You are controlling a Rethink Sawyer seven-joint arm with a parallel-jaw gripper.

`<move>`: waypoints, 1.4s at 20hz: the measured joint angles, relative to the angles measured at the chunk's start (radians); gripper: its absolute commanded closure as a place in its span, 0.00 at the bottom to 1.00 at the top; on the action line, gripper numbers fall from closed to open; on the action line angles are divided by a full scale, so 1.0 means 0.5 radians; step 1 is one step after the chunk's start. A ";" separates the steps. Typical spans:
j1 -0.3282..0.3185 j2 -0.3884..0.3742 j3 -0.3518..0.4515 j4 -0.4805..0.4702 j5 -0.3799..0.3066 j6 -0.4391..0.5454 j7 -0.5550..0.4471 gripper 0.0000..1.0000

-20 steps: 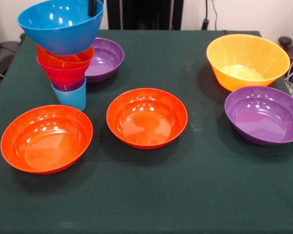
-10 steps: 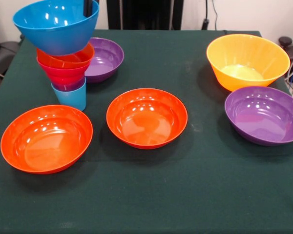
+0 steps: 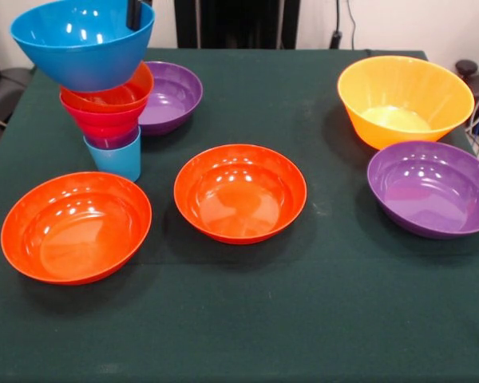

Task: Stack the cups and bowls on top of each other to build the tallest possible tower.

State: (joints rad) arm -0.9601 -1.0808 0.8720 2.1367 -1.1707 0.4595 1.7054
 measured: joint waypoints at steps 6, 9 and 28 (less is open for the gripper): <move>0.000 0.000 0.000 0.000 -0.064 -0.005 0.000 1.00; 0.000 0.000 -0.001 0.000 -0.079 -0.012 0.000 1.00; 0.073 -0.008 -0.056 0.009 -0.095 -0.051 0.000 1.00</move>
State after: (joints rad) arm -0.9237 -1.0846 0.8441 2.1411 -1.2183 0.4342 1.7054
